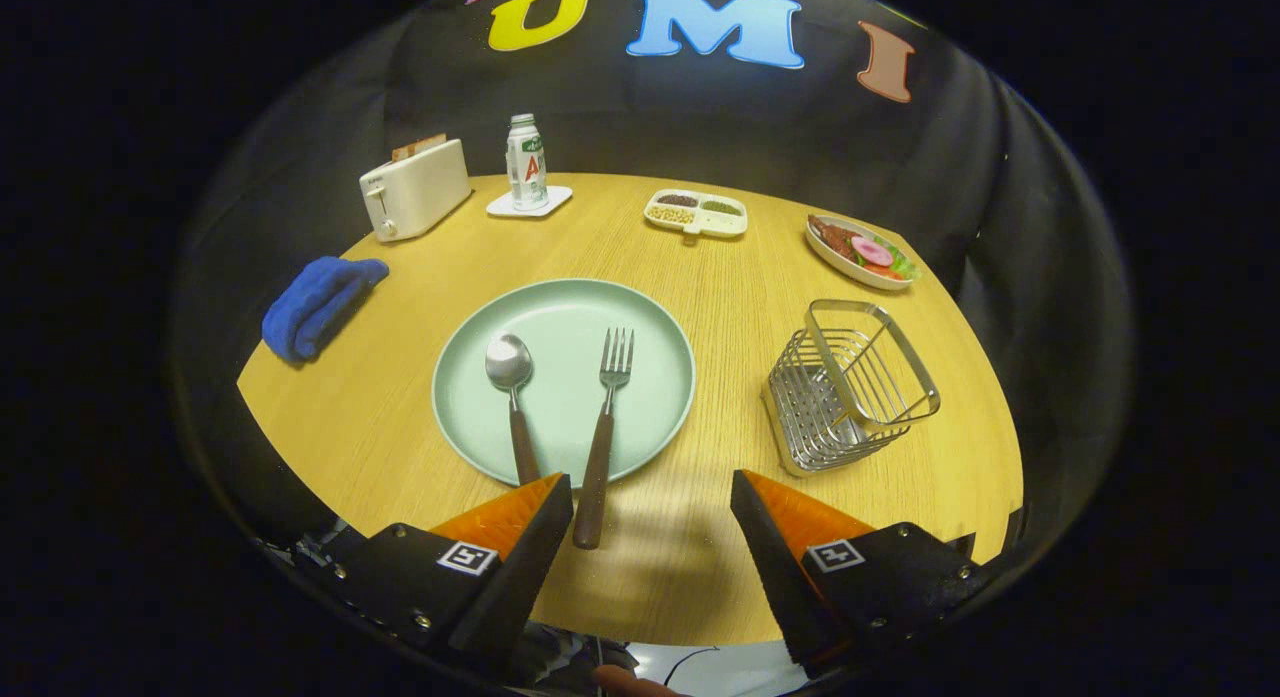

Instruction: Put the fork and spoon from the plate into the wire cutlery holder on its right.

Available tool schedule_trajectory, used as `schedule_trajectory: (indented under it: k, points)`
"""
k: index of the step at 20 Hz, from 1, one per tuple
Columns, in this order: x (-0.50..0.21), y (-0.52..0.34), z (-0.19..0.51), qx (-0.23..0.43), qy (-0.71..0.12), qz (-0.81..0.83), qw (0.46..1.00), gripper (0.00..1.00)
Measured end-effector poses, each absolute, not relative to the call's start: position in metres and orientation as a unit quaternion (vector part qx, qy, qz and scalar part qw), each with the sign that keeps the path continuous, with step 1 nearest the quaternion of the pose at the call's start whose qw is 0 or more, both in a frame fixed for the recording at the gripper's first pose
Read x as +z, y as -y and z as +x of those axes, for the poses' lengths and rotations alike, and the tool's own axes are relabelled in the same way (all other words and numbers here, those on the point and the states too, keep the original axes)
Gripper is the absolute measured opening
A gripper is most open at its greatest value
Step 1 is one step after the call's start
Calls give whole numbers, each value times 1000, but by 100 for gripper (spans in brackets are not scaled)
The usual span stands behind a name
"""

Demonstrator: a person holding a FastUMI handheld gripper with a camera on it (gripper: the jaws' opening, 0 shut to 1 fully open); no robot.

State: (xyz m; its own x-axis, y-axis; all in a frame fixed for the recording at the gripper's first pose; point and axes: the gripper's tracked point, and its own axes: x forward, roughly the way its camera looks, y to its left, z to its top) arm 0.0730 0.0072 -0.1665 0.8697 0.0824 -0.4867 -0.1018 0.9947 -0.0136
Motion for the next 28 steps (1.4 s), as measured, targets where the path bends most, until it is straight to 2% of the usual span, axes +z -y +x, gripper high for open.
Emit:
schedule_trajectory:
  k: [5,7,9,10,11,12,14,22,28]
  points:
    - [-183,-12,83,62,-275,-39,959,97]
    - [-181,-17,85,76,-272,-49,958,84]
    - [-173,-18,87,81,-258,-68,960,60]
    - [-171,-17,87,79,-255,-80,960,38]
    - [-170,-20,85,86,-256,-87,959,31]
    - [-167,-16,86,82,-250,-98,960,31]
    - [-167,-11,86,78,-263,-107,956,5]
    - [-143,-6,68,132,-324,-75,934,4]
    - [-116,2,63,155,-338,-40,927,5]
